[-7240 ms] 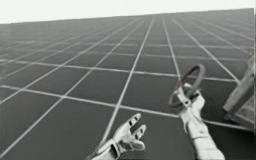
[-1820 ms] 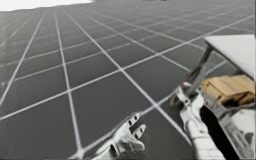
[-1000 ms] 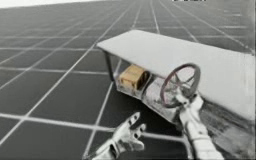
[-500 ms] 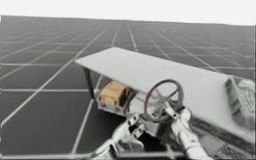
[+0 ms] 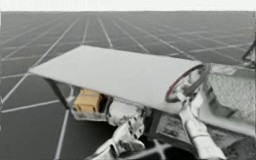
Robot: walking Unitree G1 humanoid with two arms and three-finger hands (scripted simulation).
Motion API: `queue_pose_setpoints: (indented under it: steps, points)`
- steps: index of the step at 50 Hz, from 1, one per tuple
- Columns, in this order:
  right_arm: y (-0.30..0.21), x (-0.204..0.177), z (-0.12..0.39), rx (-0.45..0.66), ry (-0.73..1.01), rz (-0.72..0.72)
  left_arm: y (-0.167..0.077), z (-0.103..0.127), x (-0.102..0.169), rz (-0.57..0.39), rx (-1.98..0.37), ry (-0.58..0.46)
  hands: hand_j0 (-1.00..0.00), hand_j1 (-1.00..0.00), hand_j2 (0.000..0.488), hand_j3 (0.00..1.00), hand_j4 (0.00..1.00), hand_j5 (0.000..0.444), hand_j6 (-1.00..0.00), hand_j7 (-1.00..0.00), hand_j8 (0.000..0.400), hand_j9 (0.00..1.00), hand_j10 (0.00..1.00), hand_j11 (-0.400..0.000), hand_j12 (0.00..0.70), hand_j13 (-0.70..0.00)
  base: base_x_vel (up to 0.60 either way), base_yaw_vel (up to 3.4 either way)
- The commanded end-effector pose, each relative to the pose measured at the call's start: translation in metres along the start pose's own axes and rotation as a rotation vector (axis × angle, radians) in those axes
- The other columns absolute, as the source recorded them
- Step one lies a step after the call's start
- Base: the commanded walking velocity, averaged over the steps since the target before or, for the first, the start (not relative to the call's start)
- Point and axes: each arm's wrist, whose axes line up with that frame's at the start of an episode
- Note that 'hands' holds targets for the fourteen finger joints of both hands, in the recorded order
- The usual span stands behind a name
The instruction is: Pick up and drop off the object
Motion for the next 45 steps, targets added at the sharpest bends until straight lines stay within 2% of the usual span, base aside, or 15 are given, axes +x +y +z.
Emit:
queue_pose_setpoints:
  steps: [1, 32, 33, 34, 36, 37, 38, 39, 41, 44, 45]
  points:
    - [-0.010, 0.003, 0.000, 0.008, 0.001, -0.023, -0.004, 0.000, 0.002, 0.000, 0.014, 0.011, 0.00, 0.00, 0.000, 1.00, 1.00, 0.000, 0.00, 0.00, 0.000, 1.00, 1.00, -0.400, 0.000, -0.700, 0.29, -0.21]
    - [-0.010, 0.003, 0.000, 0.008, 0.001, -0.023, -0.004, 0.000, 0.002, 0.000, 0.014, 0.011, 0.00, 0.00, 0.000, 1.00, 1.00, 0.000, 0.00, 0.00, 0.000, 1.00, 1.00, -0.400, 0.000, -0.700, 0.23, -0.15]
    - [0.099, 0.165, 0.049, 0.023, -0.013, 0.051, -0.017, 0.119, 0.146, 0.012, 0.028, -0.064, 0.00, 0.00, 0.000, 1.00, 1.00, 0.000, 0.00, 0.00, 0.000, 1.00, 1.00, -0.400, 0.000, -0.700, 0.00, 0.11]
    - [0.102, 0.175, 0.044, 0.000, -0.010, 0.040, -0.002, 0.118, 0.153, 0.036, 0.009, -0.046, 0.00, 0.00, 0.000, 1.00, 1.00, 0.000, 0.00, 0.00, 0.000, 1.00, 1.00, -0.400, 0.000, -0.700, 0.00, 0.12]
    - [0.105, 0.193, 0.077, 0.010, -0.075, 0.040, -0.007, 0.120, 0.144, 0.030, 0.023, -0.064, 0.00, 0.00, 0.000, 1.00, 1.00, 0.000, 0.00, 0.00, 0.000, 1.00, 1.00, -0.400, 0.000, -0.700, 0.00, 0.13]
    - [0.102, 0.190, 0.088, -0.005, -0.092, 0.049, -0.018, 0.123, 0.142, 0.031, 0.033, -0.072, 0.00, 0.00, 0.000, 1.00, 1.00, 0.000, 0.00, 0.00, 0.000, 1.00, 1.00, -0.400, 0.000, -0.700, 0.00, 0.14]
    - [0.107, 0.198, 0.103, -0.008, -0.110, 0.043, -0.010, 0.122, 0.144, 0.032, 0.041, -0.064, 0.00, 0.00, 0.000, 1.00, 1.00, 0.000, 0.00, 0.00, 0.000, 1.00, 1.00, -0.400, 0.000, -0.700, 0.00, 0.15]
    - [0.110, 0.199, 0.111, -0.016, -0.134, 0.038, -0.018, 0.118, 0.146, 0.028, 0.040, -0.067, 0.00, 0.00, 0.000, 1.00, 1.00, 0.000, 0.00, 0.00, 0.000, 1.00, 1.00, -0.400, 0.000, -0.700, 0.00, 0.16]
    - [0.123, 0.199, 0.146, -0.019, -0.185, 0.060, -0.030, 0.125, 0.134, 0.003, 0.041, -0.094, 0.00, 0.00, 0.000, 1.00, 1.00, 0.000, 0.00, 0.00, 0.000, 1.00, 1.00, -0.400, 0.000, -0.700, 0.00, 0.16]
    - [0.095, 0.184, 0.218, 0.010, -0.309, 0.030, -0.047, 0.119, 0.125, -0.047, 0.091, -0.089, 0.00, 0.00, 0.000, 1.00, 1.00, 0.000, 0.00, 0.00, 0.000, 1.00, 1.00, -0.400, 0.000, -0.700, 0.00, 0.13]
    - [0.085, 0.180, 0.244, 0.002, -0.337, 0.028, -0.060, 0.117, 0.127, -0.060, 0.097, -0.107, 0.00, 0.00, 0.000, 1.00, 1.00, 0.000, 0.00, 0.00, 0.000, 1.00, 1.00, -0.400, 0.000, -0.700, 0.00, 0.09]
